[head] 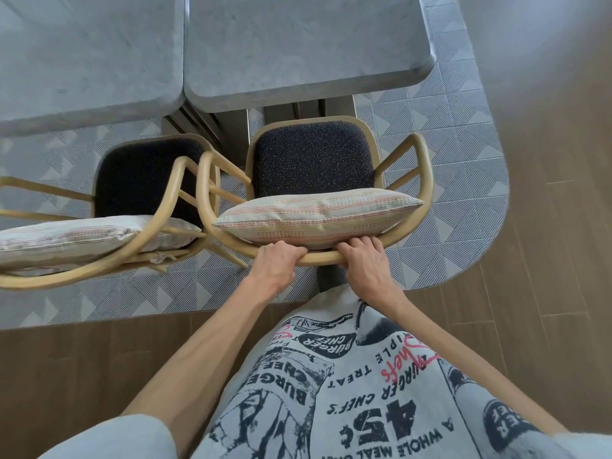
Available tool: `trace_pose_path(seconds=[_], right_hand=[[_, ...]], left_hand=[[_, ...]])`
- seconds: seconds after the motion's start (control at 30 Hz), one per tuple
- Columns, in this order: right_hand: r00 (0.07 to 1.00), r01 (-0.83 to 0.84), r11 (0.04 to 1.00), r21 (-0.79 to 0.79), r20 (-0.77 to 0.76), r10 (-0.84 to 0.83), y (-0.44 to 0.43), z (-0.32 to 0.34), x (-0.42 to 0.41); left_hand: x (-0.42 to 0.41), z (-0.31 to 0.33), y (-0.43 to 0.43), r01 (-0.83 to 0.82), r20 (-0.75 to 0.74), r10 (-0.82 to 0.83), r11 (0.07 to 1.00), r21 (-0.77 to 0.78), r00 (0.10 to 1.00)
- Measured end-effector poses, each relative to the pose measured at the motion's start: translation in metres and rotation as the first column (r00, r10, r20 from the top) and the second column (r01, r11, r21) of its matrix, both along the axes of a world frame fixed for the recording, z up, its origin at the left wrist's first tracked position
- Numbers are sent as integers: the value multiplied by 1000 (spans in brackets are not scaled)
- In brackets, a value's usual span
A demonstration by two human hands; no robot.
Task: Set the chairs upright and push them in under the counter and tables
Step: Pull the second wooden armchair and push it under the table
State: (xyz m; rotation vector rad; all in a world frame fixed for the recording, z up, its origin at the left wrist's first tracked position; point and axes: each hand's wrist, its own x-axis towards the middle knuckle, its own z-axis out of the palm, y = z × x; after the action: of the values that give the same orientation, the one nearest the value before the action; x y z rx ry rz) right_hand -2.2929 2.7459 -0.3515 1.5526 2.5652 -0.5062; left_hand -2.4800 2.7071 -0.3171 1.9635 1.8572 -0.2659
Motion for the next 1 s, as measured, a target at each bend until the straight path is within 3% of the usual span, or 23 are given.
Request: trace_pose_path(seconds=[1.0], right_hand=[[1000, 8, 1000, -20, 9, -8, 1, 10, 10]], left_hand=[[12, -3, 2, -22, 23, 22, 1000, 2, 1000]])
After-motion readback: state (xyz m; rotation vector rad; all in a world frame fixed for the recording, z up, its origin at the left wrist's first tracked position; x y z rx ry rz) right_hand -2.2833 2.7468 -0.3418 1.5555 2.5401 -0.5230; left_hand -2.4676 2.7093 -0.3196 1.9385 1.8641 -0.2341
